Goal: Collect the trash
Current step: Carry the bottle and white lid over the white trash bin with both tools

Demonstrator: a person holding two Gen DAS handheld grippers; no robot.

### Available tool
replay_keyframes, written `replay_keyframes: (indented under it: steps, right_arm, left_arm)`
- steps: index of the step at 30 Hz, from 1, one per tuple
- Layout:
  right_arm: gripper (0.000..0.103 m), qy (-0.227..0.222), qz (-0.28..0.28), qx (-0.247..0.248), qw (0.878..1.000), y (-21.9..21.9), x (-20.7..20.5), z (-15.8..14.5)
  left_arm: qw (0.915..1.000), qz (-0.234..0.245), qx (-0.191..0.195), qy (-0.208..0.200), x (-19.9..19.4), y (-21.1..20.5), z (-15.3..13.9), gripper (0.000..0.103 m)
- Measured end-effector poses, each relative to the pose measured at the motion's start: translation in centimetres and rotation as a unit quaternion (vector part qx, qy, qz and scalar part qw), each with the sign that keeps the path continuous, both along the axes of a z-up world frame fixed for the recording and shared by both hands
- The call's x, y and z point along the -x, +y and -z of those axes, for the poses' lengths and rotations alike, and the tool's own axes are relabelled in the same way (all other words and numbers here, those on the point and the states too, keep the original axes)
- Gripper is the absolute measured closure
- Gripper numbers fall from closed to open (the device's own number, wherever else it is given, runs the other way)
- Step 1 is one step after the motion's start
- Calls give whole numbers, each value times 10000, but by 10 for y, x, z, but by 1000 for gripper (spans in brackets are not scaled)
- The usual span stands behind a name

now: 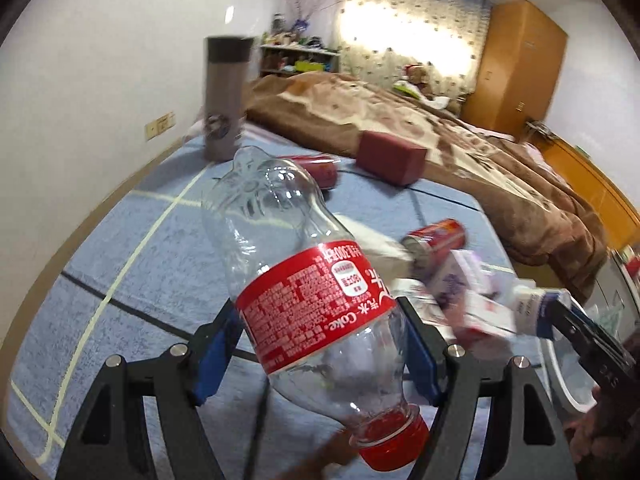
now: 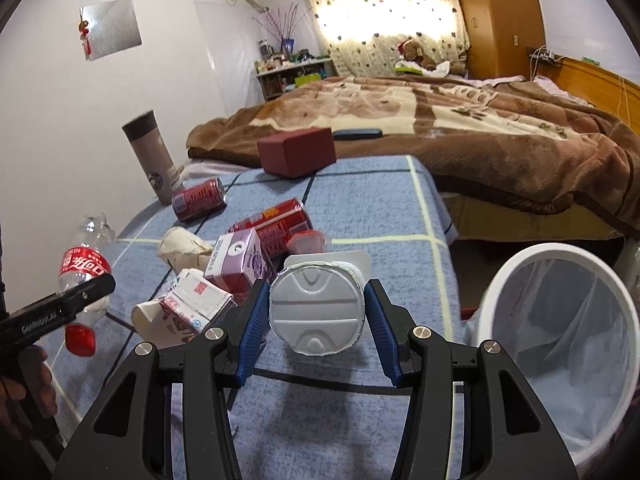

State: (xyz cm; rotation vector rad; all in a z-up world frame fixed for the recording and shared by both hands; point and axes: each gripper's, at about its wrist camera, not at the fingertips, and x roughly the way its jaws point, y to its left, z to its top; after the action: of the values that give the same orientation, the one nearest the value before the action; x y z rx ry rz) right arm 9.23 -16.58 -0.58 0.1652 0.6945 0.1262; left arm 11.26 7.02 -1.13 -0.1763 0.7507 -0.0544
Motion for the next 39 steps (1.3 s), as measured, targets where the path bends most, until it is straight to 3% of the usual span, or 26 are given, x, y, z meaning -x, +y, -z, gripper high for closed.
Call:
replay_keyframes:
  steps: [8,15,29,39]
  right_arm:
    - [53,-360,261,-24,9990,-27,23,-22]
    - [53,-527,689,-71,9962,-63,38,-31]
    - [53,-369,1666,20,9853,-134,57,-19]
    - [53,-151,1941,80,9808,-164,65,-4]
  left_arm:
    - [9972,636,-41,-389,13,-44,-28,26]
    - [9899,1311,-42,-531,16,-92,-40,26]
    - [9643,2616,-31,-404,15,-213,-42,26]
    - [9483,3166,-182,-163,17,-275,-26,26]
